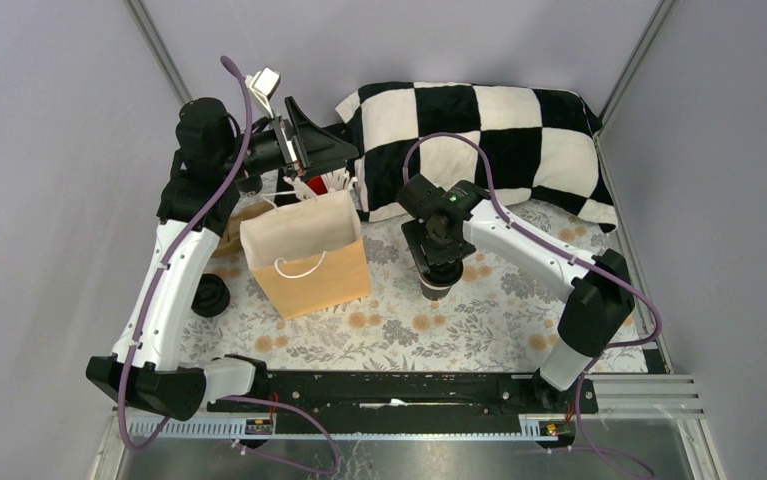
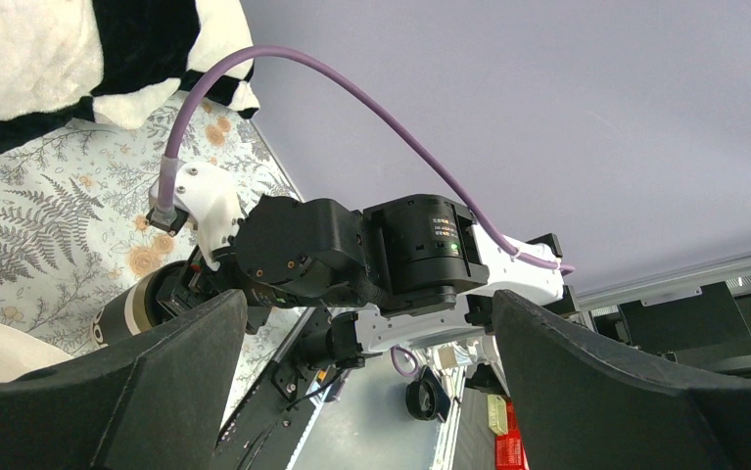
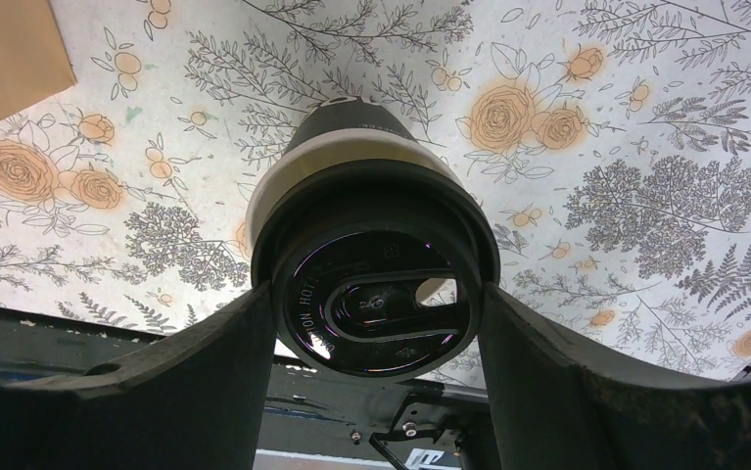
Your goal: Pack the takeout coffee
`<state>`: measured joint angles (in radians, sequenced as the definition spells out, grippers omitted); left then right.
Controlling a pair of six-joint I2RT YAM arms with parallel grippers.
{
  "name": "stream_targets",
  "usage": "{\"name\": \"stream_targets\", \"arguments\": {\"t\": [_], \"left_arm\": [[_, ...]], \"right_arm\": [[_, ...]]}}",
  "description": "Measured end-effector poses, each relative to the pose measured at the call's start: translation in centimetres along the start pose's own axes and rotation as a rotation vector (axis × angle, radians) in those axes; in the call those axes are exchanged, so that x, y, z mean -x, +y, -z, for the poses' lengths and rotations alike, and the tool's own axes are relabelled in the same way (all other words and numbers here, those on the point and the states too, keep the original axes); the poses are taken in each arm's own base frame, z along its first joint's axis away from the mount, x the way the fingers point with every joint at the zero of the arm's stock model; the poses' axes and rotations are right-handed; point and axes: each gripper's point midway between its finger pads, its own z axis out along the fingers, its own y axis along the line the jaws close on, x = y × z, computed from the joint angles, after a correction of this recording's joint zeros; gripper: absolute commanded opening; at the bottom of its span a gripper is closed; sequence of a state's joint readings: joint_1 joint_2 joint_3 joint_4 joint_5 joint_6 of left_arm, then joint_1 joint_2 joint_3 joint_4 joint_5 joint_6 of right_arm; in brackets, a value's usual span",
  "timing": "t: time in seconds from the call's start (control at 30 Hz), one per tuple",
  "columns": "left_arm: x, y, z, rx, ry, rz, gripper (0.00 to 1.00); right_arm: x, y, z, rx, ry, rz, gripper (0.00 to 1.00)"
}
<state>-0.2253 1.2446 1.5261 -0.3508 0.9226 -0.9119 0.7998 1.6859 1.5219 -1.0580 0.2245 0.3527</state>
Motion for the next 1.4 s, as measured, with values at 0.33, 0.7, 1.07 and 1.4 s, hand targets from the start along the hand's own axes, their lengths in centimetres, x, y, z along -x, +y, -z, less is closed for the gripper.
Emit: {"name": "stream_targets", "arguments": {"t": [0.33,0.7,1.07,1.4], "left_arm": [[-0.1,-0.1,0.0,-0.005,0.007,-0.005,0.99],[0.1,-0.7,0.1,-0.018,0.008,-0.019,0.99],[0.2,-0.4,-0.2,-0.016,0.014,-0.012,0.99],[0.2,-0.5,-0.2,-0.018,0.015,-0.013,0.99]], "right_arm": [[0.6,0.5,-0.6,0.017,-0.027,-0.017,0.69],[0.0,0.6,-1.5,0.014,-0.015,-0.024,0.69],[-0.1,0.6,-1.9,0.01,-0.019,-0.025,0.7],[-0.1,0.6,-1.9,0.011,-0.028,-0.026,0.75]]}}
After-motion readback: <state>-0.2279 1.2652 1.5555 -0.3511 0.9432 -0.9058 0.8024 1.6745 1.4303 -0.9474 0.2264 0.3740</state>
